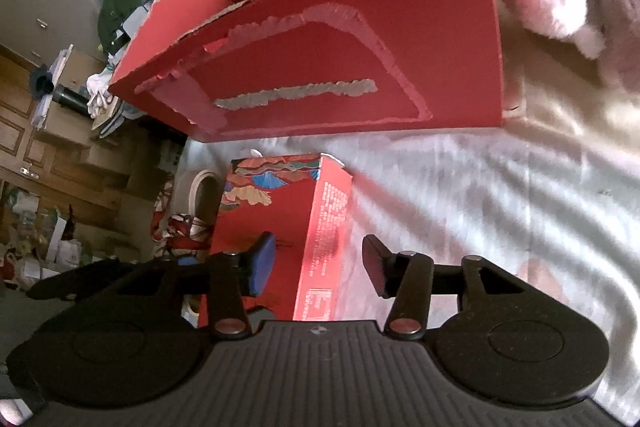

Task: Organize objects
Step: 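Close the right gripper around the red gift box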

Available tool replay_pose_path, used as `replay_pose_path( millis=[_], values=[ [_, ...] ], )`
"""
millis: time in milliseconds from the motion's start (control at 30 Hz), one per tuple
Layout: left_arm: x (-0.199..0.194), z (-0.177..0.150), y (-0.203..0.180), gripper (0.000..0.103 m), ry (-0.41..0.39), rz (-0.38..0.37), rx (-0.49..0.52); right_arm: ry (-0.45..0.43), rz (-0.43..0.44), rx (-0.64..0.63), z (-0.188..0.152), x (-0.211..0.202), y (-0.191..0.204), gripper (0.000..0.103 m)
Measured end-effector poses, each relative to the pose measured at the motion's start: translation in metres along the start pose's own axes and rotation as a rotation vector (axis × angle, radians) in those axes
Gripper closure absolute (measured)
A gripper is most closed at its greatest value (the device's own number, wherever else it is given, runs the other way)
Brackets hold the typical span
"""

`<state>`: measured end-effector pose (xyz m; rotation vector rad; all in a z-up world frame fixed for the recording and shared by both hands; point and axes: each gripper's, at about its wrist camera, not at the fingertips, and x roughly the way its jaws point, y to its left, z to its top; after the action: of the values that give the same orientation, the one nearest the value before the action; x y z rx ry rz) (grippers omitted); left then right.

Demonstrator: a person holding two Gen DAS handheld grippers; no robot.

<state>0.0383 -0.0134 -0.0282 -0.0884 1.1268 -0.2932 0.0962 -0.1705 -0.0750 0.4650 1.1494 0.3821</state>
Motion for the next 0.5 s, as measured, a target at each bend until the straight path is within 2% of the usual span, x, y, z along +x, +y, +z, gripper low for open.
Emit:
replay_pose_path(
  millis=[133,300,500],
  values=[
    [0.009,0.001,-0.002,0.019,0.027,-0.022,0.004,0.021,0.036,0.025,0.000,0.004,-0.001,0.050],
    [0.014,0.005,-0.007,0.020,0.039,-0.014,0.039,0.044,0.072,0.065,0.001,0.007,-0.003,0.050],
    [0.013,0.012,-0.018,0.022,0.071,-0.033,0.102,0.031,0.057,0.081,0.000,-0.009,-0.010,0.052]
  ],
)
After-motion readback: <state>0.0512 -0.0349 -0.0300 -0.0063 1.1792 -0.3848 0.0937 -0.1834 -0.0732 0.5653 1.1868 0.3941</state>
